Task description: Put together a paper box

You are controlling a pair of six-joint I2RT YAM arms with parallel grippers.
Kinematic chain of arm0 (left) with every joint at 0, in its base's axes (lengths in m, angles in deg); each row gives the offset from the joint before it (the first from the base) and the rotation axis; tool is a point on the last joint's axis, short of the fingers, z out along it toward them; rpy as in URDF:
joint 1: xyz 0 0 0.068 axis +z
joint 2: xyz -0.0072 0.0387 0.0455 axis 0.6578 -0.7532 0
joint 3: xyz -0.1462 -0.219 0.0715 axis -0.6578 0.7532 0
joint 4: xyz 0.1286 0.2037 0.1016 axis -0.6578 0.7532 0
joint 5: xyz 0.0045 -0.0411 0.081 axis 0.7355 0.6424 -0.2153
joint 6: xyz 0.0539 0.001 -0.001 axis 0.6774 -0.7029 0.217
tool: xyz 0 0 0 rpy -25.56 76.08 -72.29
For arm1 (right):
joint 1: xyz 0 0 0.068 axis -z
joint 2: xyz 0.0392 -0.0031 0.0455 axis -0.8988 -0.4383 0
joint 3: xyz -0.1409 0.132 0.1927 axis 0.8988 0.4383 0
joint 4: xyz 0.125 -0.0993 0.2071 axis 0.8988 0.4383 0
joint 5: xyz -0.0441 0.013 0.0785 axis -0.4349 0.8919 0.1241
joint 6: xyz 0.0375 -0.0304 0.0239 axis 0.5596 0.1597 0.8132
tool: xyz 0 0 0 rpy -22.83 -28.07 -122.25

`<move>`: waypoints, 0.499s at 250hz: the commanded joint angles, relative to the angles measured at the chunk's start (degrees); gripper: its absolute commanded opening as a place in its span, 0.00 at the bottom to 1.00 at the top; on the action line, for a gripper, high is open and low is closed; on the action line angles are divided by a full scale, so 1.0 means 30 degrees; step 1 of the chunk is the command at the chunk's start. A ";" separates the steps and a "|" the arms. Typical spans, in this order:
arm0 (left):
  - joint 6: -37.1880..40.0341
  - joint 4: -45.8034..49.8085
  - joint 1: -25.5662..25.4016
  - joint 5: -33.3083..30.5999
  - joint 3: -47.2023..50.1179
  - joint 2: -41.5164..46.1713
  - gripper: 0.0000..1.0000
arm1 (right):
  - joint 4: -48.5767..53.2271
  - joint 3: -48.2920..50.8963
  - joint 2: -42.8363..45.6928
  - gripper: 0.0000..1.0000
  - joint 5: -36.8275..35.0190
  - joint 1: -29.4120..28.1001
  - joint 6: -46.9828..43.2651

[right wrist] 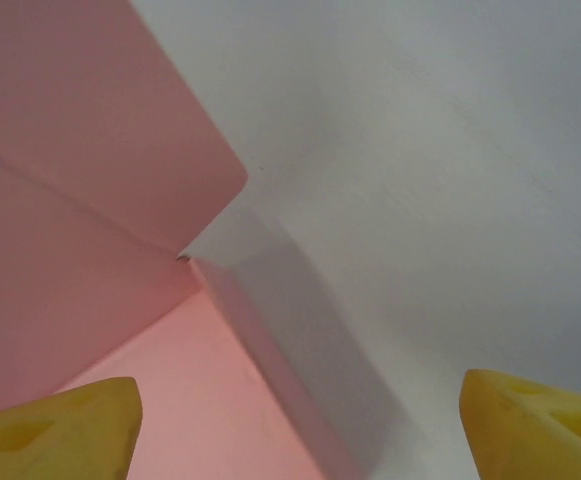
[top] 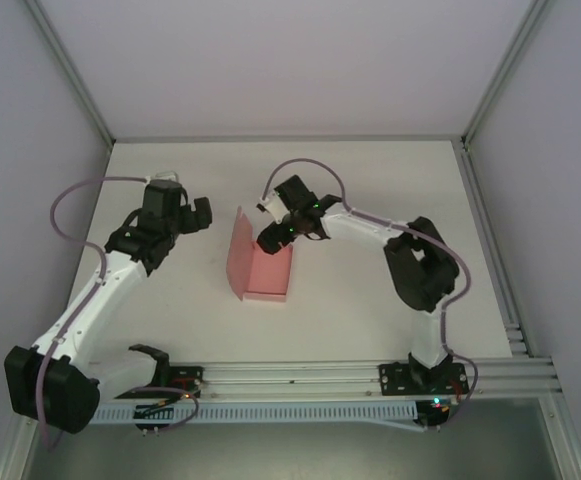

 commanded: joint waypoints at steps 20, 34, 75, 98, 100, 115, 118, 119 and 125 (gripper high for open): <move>-0.1312 0.0093 0.0147 0.0299 0.0429 -0.0204 1.00 | 0.1484 -0.1571 -0.1731 0.59 -0.0198 -0.0387 -0.0723; -0.1306 0.0057 0.0137 0.0290 0.0449 -0.0290 1.00 | 0.1319 -0.1513 -0.1841 0.55 -0.0448 -0.0440 -0.0531; -0.1102 -0.0029 0.0151 0.0316 0.0499 -0.0310 1.00 | 0.1414 -0.1238 -0.1771 0.24 -0.1332 -0.0535 0.0236; -0.1134 -0.0043 0.0166 0.0291 0.0434 -0.0193 1.00 | 0.1114 -0.0663 -0.1403 0.12 -0.2494 -0.0578 0.1531; -0.1131 -0.0054 0.0165 0.0288 0.0414 -0.0195 1.00 | 0.1057 -0.0590 -0.1348 0.12 -0.2686 -0.0579 0.1663; -0.1103 -0.0057 0.0165 0.0300 0.0362 -0.0096 1.00 | 0.0576 0.0167 -0.0849 0.08 -0.3843 -0.0699 0.2770; -0.1101 -0.0083 0.0180 0.0288 0.0363 -0.0093 1.00 | 0.0473 0.0323 -0.0729 0.08 -0.4148 -0.0692 0.3081; -0.1087 -0.0085 0.0173 0.0287 0.0361 -0.0091 1.00 | 0.0428 0.0387 -0.0683 0.07 -0.4259 -0.0689 0.3195; -0.1072 -0.0088 0.0176 0.0316 0.0363 -0.0056 1.00 | 0.0266 0.0694 -0.0422 0.05 -0.4878 -0.0755 0.3887</move>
